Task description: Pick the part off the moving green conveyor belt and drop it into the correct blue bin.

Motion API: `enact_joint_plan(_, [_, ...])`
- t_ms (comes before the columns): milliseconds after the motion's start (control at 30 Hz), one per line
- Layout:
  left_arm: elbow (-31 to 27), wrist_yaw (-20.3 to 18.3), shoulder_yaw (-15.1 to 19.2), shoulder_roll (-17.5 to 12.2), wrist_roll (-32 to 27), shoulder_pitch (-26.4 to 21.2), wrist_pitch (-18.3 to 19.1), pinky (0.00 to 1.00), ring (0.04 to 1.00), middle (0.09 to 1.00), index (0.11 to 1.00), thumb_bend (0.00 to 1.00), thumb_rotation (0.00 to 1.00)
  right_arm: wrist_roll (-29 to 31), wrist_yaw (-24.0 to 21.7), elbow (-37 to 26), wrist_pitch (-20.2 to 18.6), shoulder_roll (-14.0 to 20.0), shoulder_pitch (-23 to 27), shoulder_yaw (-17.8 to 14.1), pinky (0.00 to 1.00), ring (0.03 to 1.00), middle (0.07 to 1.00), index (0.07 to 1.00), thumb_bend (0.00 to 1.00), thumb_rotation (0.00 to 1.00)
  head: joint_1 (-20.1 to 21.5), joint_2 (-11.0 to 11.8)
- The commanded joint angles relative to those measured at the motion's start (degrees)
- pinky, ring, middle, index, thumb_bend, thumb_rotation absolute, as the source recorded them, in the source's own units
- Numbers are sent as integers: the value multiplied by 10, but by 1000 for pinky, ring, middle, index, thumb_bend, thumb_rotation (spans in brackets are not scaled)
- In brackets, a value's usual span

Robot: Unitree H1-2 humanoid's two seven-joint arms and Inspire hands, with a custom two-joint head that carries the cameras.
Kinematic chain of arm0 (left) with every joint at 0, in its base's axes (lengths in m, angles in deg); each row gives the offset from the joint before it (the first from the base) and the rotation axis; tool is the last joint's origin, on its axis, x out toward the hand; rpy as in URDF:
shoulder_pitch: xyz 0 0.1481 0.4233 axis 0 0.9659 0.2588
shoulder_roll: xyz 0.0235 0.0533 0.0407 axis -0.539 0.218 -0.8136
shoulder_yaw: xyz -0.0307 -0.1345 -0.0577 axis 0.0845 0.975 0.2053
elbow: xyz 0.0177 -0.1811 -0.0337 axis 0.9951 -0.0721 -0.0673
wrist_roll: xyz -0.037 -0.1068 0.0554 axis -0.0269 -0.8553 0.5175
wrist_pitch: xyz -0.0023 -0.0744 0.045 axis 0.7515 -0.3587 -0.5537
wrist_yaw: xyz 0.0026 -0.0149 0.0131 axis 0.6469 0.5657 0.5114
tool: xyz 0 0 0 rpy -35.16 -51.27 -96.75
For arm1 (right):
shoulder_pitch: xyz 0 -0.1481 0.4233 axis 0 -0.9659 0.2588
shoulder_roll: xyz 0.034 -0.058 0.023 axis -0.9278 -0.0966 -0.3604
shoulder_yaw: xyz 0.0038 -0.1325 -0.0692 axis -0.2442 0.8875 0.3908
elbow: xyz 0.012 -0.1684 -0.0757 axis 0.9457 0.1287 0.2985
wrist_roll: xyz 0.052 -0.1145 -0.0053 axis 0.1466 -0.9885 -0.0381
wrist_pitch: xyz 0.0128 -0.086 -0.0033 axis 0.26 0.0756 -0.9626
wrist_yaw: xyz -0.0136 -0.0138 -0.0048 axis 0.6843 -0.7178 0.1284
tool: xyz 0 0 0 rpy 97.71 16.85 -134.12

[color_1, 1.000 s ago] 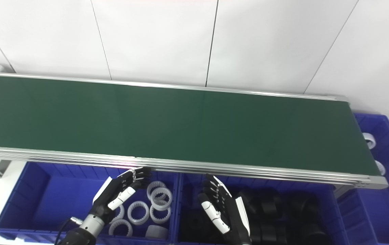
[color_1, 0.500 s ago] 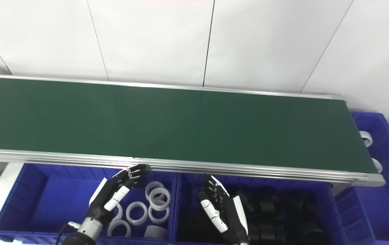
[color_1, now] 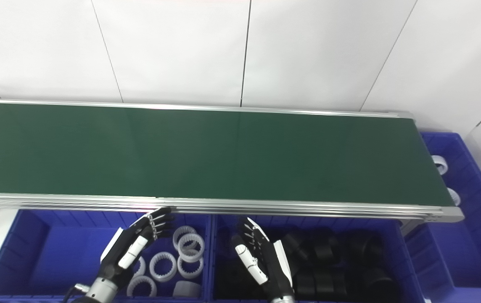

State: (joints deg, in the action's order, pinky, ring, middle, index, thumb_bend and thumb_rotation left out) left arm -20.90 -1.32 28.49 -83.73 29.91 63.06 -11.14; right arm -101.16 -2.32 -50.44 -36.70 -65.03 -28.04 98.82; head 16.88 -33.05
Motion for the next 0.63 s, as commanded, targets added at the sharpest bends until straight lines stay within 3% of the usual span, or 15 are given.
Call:
enact_joint_plan(0, [-10,-11,2,-3,0,-12,-21,717,744,779,801,813,733,7,1,-14,34,-3,3,0,747,799,844,881,473,831,-1,-1])
enact_joint_plan(367, [-34,4,-3,3,14,-4,-20,707,737,777,795,831,722,15,-5,-46,16,3,-9,-1,753,806,840,879,503,826,-13,-17])
enact_joint_plan(600, [-39,15,-9,3,28,-5,-20,696,737,776,801,853,636,15,-7,-54,10,4,-11,0,753,803,836,877,491,810,-9,-22])
